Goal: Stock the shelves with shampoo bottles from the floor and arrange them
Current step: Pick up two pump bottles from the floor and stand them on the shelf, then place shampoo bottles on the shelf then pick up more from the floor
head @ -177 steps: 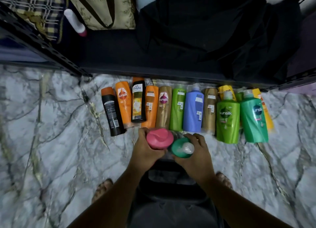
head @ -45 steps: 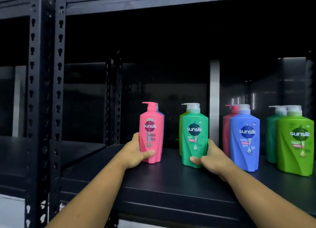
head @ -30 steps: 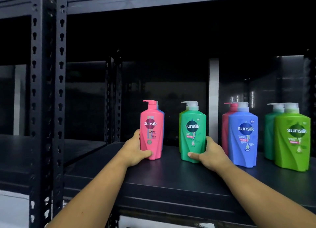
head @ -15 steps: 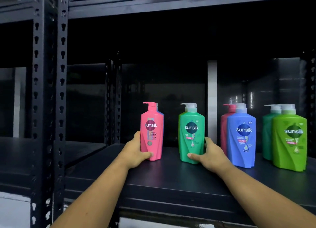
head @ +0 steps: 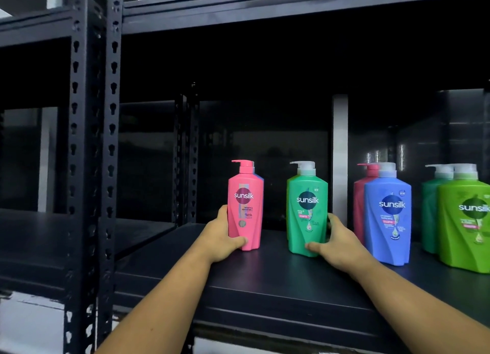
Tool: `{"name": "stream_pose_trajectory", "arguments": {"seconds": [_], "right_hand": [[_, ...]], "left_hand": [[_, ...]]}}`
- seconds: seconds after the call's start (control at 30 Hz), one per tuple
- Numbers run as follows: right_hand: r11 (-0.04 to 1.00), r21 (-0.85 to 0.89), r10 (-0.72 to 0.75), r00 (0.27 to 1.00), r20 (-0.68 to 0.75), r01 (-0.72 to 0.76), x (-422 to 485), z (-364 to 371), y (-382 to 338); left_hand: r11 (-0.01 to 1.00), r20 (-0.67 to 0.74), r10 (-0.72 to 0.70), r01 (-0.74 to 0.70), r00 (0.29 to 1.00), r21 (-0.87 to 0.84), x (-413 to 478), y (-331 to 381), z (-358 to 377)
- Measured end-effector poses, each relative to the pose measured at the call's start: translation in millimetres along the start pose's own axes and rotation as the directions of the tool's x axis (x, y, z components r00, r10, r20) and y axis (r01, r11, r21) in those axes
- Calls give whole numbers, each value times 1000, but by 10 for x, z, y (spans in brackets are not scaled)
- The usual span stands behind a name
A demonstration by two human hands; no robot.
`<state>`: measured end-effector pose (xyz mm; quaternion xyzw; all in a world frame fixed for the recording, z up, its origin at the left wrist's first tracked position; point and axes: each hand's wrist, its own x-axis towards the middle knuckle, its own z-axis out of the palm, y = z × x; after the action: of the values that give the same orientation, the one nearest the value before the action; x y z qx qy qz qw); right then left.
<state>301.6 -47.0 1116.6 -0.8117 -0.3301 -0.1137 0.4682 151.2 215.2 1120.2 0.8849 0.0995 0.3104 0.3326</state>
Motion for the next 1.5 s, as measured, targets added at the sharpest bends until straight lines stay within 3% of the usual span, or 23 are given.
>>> {"name": "stream_pose_trajectory", "arguments": {"seconds": [0.1, 0.2, 0.3, 0.37, 0.5, 0.57, 0.67, 0.87, 1.03, 1.23, 1.37, 1.5], "right_hand": [[1000, 17, 11, 1000, -20, -11, 6, 22, -6], [1000, 8, -17, 980, -197, 19, 13, 23, -63], [979, -60, -205, 911, -358, 196, -79, 1, -182], [950, -65, -313, 923, -225, 306, -155, 13, -230], [926, -62, -350, 908, 233, 373, -227, 130, -266], [923, -80, -317, 861, 398, 377, -246, 150, -301], [864, -205, -300, 798, 523, 459, -268, 133, -337], [782, -367, -198, 759, 620, 504, -401, 54, -467], [756, -424, -136, 754, 643, 498, -762, -195, -542], [664, -411, -322, 735, 596, 624, -1761, -608, -696], [684, -361, -409, 743, 530, 634, -2432, -675, -593], [747, -307, -356, 744, 566, 590, -3146, -519, -267]], "left_hand": [[999, 3, -33, 33, 999, 8, 6, -5, -3], [996, -8, -72, 72, 997, 58, -1, 7, -8], [971, -37, -126, 131, 991, 198, -16, 18, -13], [918, -89, -147, 169, 985, 357, -49, 75, -32], [819, -123, -200, 235, 972, 523, -135, 179, -30], [824, -73, -187, 197, 980, 532, -197, 197, -21], [846, 48, -97, 57, 994, 530, -332, 239, -36], [882, 293, -15, -126, 956, 454, -773, 530, -137], [882, 330, 109, -244, 938, 403, -1237, 773, -181], [824, 134, 481, -499, 867, 270, -1943, 819, 30], [852, 99, 487, -497, 868, 166, -2439, 743, 342], [909, 200, 396, -414, 896, 57, -3029, 545, 757]]}}
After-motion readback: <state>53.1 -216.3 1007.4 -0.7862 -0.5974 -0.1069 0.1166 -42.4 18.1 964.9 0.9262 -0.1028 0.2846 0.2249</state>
